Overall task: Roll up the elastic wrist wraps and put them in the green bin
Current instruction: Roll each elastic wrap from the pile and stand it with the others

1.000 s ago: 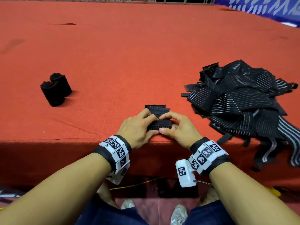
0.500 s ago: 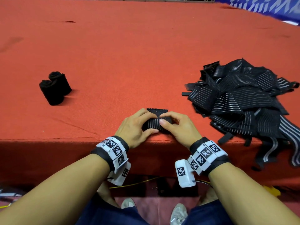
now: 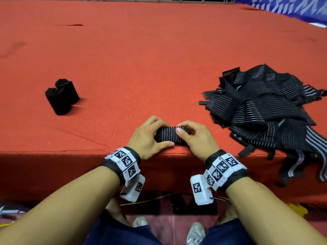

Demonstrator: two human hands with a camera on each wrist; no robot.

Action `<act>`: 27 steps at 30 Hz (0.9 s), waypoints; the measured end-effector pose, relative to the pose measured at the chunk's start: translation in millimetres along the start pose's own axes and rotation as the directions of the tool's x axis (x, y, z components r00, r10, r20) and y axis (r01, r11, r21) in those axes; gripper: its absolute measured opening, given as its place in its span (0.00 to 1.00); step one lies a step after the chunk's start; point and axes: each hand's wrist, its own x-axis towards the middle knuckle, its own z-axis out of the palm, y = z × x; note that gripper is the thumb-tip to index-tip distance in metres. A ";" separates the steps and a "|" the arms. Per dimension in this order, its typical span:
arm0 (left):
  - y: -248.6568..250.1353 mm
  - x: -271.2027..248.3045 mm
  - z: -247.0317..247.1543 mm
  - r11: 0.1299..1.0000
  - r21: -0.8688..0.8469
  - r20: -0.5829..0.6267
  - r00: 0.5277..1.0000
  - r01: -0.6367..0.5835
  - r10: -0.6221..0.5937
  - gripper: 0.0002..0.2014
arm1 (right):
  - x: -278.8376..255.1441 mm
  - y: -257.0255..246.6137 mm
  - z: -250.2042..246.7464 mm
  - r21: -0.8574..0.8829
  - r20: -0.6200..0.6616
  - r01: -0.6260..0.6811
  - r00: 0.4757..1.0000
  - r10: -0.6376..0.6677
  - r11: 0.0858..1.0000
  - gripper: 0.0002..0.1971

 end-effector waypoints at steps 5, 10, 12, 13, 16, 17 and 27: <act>2.4 6.3 -0.7 0.994 -0.043 0.024 0.995 0.096 -0.095 0.27 | -0.7 1.0 -2.3 0.053 0.008 0.035 0.999 -0.035 0.998 0.11; 2.8 11.9 -3.9 0.978 -0.058 0.053 0.978 0.203 -0.200 0.17 | -0.8 6.7 -6.1 0.114 0.132 0.012 0.991 -0.028 0.993 0.24; 3.4 9.9 -4.2 0.982 -0.062 0.050 0.983 0.178 -0.175 0.23 | 1.2 6.7 -3.7 0.133 0.109 0.006 0.994 -0.020 0.991 0.19; 4.0 8.3 -4.3 0.988 -0.054 0.045 0.988 0.148 -0.145 0.27 | 1.4 5.9 -2.6 0.140 0.094 0.006 0.995 -0.019 0.990 0.18; 3.7 4.5 -1.6 0.999 0.016 0.034 0.999 0.036 -0.037 0.31 | 1.4 3.8 -2.9 0.119 0.069 0.012 0.997 -0.020 0.993 0.14; 3.6 4.2 -0.7 0.999 0.036 0.026 0.999 0.023 -0.024 0.30 | 1.3 3.5 -2.9 0.122 0.072 0.008 0.997 -0.017 0.993 0.11; 8.5 -0.1 -31.0 0.988 0.128 0.158 0.981 0.091 -0.111 0.29 | -6.9 -19.5 -0.8 0.256 0.165 -0.003 0.985 -0.040 0.967 0.14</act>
